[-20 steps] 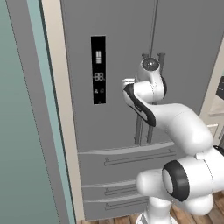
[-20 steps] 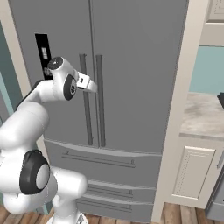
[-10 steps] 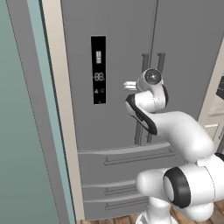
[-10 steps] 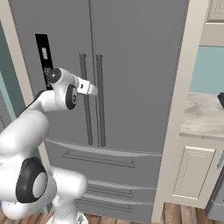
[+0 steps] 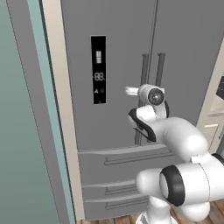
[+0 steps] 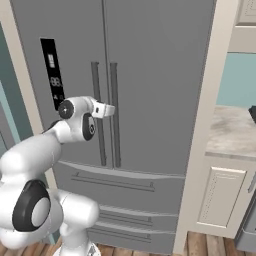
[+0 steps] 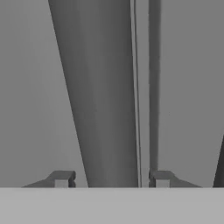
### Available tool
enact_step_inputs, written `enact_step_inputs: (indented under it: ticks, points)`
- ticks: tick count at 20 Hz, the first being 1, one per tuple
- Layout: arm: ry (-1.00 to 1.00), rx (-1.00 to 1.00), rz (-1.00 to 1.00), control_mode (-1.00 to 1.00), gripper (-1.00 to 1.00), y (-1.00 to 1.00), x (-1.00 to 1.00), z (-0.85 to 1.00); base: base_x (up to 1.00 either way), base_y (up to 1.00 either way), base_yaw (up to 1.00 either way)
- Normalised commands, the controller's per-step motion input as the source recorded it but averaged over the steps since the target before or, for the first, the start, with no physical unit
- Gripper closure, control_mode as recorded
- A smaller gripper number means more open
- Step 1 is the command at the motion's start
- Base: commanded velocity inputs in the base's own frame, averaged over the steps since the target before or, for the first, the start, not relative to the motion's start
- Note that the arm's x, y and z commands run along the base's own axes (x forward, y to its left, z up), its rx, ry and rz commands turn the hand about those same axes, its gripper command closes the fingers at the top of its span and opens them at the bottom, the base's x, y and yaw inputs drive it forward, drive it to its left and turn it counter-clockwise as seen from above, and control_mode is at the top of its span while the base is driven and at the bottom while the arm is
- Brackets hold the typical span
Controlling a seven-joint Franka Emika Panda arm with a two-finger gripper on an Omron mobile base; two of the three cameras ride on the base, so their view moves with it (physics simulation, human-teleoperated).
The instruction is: There is a bowl on the dining counter. Grab a lemon wedge from the fridge and place it in the bowl. Then get the liquor bottle and glass cup from the cabinet and place them next to the bowl.
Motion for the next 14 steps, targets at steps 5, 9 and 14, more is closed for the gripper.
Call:
enact_step_inputs:
  ticks: [5, 9, 14]
  points:
    - [0.00, 0.00, 0.00, -1.00, 1.00, 0.21, 0.41, 0.00, 0.00, 0.00, 0.00]
    - [0.00, 0.00, 0.01, -1.00, 1.00, 0.47, -0.21, 0.01, 0.00, 0.00, 0.00]
    - [0.00, 0.00, 0.02, -1.00, 1.00, 0.72, -0.74, 0.08, 0.00, 0.00, 0.00]
